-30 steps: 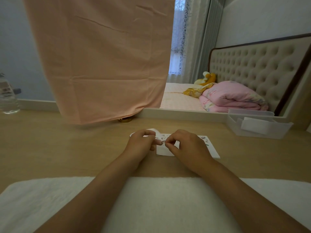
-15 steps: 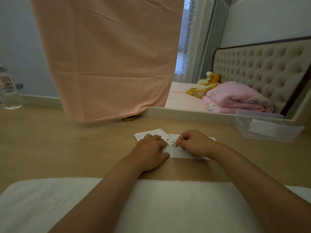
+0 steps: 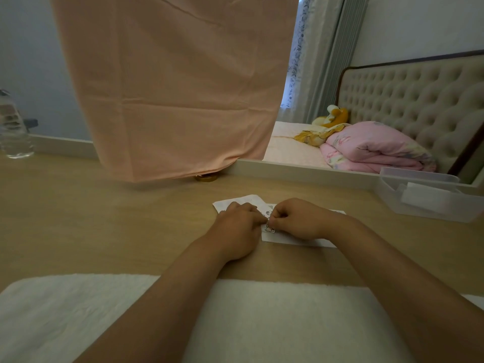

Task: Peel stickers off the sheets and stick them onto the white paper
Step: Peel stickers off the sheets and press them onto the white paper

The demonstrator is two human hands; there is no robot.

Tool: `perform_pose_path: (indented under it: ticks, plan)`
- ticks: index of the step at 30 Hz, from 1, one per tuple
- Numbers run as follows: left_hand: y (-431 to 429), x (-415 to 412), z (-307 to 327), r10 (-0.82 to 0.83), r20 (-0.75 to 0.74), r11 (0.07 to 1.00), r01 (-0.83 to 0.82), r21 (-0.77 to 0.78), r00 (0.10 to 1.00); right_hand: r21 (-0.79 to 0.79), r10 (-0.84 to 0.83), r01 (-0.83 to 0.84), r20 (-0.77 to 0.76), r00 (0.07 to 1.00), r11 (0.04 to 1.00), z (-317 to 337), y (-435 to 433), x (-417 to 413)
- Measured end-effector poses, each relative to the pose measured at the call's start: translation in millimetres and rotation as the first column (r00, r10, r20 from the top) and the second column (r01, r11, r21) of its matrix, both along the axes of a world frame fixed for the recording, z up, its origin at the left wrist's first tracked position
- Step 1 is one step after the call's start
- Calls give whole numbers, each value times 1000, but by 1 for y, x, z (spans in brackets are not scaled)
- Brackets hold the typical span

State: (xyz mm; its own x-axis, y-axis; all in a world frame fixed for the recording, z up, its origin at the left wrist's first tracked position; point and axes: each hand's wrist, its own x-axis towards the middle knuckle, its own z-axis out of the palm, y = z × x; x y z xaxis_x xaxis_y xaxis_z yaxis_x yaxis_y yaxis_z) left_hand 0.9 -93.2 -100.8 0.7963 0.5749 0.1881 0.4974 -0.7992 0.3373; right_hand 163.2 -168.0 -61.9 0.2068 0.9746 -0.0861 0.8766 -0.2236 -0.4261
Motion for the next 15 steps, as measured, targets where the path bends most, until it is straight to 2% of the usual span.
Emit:
perform_pose_path:
  ticks: [15]
  plan:
    - [-4, 4, 2, 57, 39, 997, -55, -55, 998, 45, -16, 11, 123, 992, 999, -9, 3, 0]
